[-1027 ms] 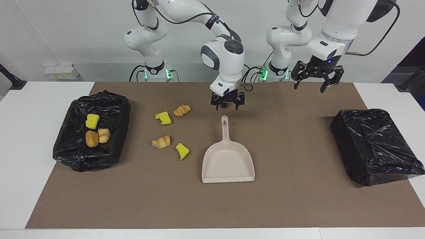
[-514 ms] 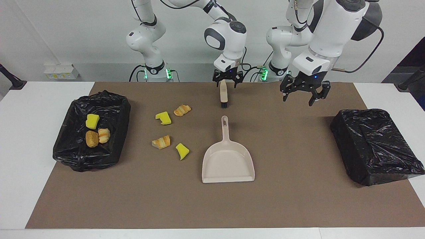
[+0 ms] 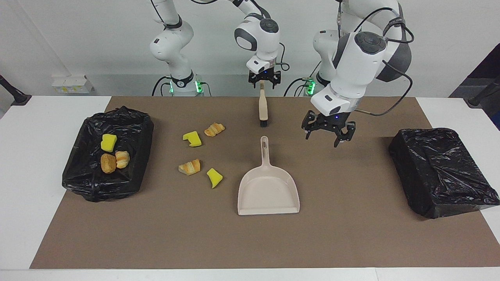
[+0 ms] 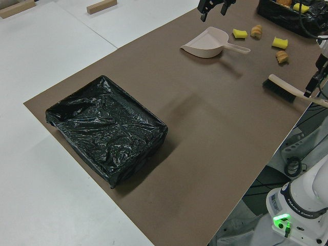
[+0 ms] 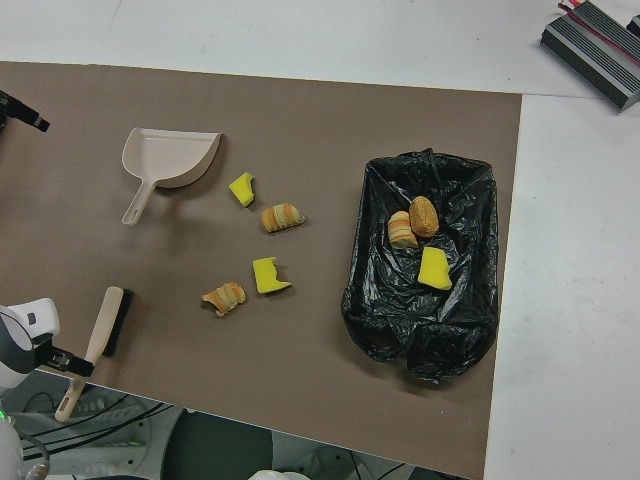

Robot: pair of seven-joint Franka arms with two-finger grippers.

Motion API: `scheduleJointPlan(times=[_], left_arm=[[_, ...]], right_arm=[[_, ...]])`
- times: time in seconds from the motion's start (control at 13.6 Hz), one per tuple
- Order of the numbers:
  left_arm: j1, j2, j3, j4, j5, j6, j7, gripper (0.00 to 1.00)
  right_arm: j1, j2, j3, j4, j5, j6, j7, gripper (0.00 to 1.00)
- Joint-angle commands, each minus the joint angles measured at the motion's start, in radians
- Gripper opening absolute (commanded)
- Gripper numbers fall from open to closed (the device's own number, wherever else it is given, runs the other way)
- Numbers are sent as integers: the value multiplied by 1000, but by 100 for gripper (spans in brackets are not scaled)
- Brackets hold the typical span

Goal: Sweep and dump trash in bin
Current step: 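Grasp the dustpan handle with the left gripper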

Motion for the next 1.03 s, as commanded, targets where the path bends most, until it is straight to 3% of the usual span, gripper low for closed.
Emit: scheduleJointPlan(times=[0.0, 0.15, 0.37, 0.51, 0.81, 0.88, 0.95], left_arm=[[-56, -10, 12, -52, -8, 19, -32, 100], [-96, 26, 12, -74, -8, 62, -118, 100], [-179, 29, 11, -196, -8, 226, -239, 100], [-234, 71, 12, -224, -8, 289, -316, 100], [-271, 129, 12, -264, -7, 415, -406, 100], [-276, 137, 14, -264, -4, 420, -416, 93], [-277, 146, 14, -262, 2, 418, -416, 87]], right_arm=[[0, -15, -3, -51, 35, 42, 24, 77], [1, -7, -3, -55, 42, 47, 25, 66], [1, 0, 6, -59, 76, 59, 25, 62], [1, 0, 10, -60, 89, 56, 19, 53], [1, 2, 13, -60, 89, 41, 10, 7], [1, 3, 13, -57, 89, 35, 13, 0], [0, 5, 13, -51, 89, 18, 16, 0]])
